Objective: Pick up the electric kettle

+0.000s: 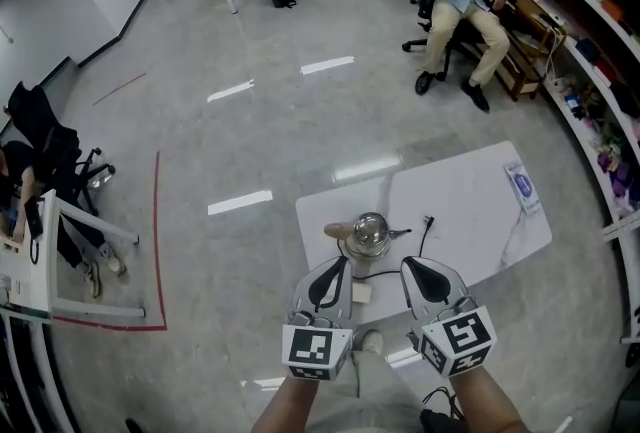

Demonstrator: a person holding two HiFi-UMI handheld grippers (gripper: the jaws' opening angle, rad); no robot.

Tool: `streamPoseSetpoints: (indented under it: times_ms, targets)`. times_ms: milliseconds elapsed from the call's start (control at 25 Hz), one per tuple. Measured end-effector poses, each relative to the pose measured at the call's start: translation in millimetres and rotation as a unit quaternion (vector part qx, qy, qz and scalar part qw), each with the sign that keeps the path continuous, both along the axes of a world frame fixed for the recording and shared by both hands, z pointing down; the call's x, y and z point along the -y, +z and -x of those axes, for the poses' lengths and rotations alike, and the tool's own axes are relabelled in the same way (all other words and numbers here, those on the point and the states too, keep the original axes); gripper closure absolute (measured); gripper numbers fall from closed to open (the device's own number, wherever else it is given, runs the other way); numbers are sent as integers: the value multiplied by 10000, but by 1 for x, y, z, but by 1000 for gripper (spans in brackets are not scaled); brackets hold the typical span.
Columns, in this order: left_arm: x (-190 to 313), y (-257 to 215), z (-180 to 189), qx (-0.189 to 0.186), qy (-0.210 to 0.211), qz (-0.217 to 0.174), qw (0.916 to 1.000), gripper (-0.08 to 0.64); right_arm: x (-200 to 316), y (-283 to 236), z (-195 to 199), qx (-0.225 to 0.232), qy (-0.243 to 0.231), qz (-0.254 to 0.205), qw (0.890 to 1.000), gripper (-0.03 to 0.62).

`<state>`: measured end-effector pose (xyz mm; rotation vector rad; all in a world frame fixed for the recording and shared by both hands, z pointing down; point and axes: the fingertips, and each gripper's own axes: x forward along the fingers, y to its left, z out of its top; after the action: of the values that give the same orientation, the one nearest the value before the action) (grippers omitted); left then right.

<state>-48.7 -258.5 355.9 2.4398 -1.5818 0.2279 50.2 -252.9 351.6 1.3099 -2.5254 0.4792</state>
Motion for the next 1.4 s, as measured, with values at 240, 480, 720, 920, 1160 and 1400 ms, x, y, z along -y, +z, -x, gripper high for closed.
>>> streamPoseSetpoints:
  times_ms: [240, 480, 720, 920, 1160, 1400]
  targets:
    - [26, 54, 11, -13, 14, 20, 10000, 560, 22, 60, 4, 81, 105, 178, 9998, 568]
    - [35, 119, 21, -75, -2, 193, 9998, 560, 41, 126, 3, -7, 255, 249, 9994, 568]
    - [47, 176, 22, -208, 121, 260, 9994, 559, 51, 177, -9, -76, 601, 100, 9981, 568]
    - [52, 221, 27, -84, 137, 355, 9992, 558, 42, 222, -17, -160, 830, 101, 9964, 568]
    - [60, 257, 34, -196, -15, 424, 9989, 530, 37, 259, -22, -251, 1002, 181, 9945, 568]
    - [63, 290, 46, -51, -314, 388, 9987, 421, 38, 295, -28, -121, 1116, 485, 9925, 568]
